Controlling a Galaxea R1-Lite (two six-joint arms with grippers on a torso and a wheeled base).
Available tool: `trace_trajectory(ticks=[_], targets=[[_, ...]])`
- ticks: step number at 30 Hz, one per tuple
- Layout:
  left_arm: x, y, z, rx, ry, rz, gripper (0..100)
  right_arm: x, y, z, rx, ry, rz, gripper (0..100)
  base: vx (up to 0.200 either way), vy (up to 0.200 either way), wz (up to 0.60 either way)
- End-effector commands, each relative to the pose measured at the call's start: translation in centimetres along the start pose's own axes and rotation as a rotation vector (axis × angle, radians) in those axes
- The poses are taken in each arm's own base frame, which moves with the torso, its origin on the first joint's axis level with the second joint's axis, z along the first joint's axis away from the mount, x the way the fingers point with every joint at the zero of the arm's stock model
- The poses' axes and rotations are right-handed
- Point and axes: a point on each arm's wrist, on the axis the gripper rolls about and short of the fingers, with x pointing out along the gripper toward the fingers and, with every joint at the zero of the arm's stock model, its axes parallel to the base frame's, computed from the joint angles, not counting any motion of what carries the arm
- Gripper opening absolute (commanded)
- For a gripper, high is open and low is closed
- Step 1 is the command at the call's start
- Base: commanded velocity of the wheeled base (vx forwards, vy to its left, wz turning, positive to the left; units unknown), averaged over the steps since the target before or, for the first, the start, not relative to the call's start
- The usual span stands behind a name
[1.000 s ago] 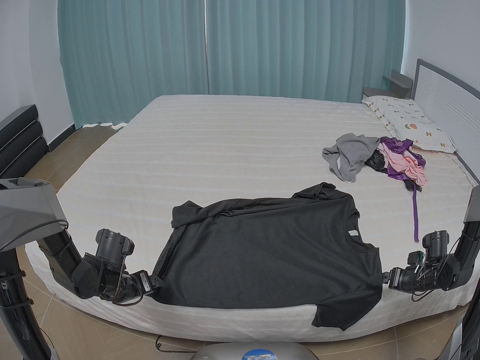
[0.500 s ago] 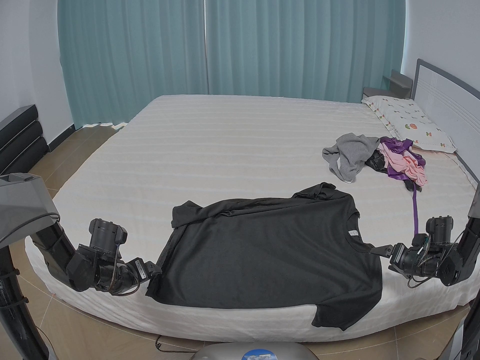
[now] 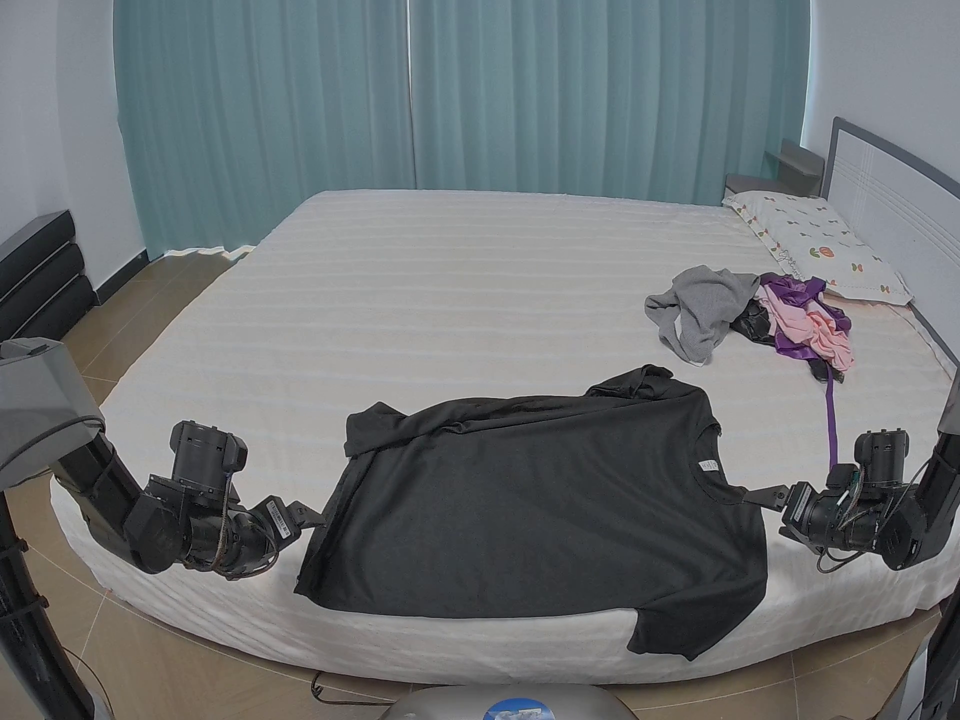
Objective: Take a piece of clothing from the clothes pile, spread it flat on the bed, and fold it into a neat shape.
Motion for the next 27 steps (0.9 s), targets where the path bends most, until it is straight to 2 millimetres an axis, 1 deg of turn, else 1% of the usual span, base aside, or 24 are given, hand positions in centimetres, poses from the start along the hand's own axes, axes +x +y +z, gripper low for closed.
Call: trace_trajectory(ticks=[1, 13, 27], targets=[[-0.02, 0.02, 0.05, 0.0, -0.003, 0.0, 100, -0.01, 0.03, 0.09, -0.001, -0.003, 0.002, 100, 0.0, 0.0, 0.0], [0.01, -0.26, -0.05, 0.003, -0.001, -0.01, 100, -0.08, 0.2, 0.33, 0.014, -0.024, 0.01, 100, 0.0, 0.0, 0.0], [0.05, -0.2, -0.17, 0.007, 0.003, -0.006, 100, -0.13, 0.24, 0.37, 0.013, -0.027, 0.01, 100, 0.2, 0.0, 0.0]])
